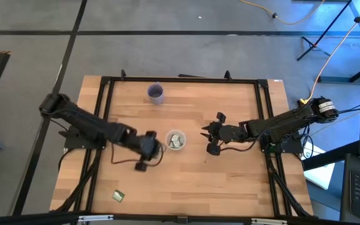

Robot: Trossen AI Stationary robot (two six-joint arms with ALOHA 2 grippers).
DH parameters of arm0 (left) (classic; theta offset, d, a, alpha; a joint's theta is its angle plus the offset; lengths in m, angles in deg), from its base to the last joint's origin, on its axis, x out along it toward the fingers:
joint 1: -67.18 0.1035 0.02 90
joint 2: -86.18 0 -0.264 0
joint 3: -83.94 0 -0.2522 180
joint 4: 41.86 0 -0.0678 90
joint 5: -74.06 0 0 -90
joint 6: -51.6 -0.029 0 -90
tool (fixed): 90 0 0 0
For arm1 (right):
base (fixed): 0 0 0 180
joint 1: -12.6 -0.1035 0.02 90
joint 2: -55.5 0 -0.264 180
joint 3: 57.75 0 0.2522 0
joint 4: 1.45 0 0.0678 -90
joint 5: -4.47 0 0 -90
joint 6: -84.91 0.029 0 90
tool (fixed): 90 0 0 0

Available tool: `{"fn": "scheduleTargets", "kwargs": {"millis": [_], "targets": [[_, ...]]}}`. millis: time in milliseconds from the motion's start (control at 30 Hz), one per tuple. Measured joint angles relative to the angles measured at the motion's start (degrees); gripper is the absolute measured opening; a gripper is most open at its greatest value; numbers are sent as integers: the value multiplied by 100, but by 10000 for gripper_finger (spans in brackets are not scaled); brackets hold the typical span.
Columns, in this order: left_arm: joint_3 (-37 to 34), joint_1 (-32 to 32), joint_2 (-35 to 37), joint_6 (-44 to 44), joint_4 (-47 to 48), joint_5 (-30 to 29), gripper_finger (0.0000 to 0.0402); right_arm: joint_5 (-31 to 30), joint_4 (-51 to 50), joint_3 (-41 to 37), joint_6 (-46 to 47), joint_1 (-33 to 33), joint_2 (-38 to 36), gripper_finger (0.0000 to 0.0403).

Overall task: Pick and place Stevia / Truvia into bins
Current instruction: Put the truvia packet into the transparent container

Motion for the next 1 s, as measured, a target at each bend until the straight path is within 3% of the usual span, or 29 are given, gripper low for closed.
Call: {"fn": "scheduleTargets", "kwargs": {"millis": [300, 467, 733, 1000], "targets": [[-2, -1708, -282, 1564, 217, 77, 67, 0, 8, 0, 138, 0, 0, 116], [-2, -2469, -662, 2970, 217, 2, 68, 0, 16, 0, 145, 0, 0, 116], [-2, -3207, -1237, 5051, 200, 830, 83, -6, 38, 0, 146, 2, 0, 116], [40, -3431, -1314, 5384, 236, 944, 106, -13, 86, 0, 140, 2, 0, 116]]}}
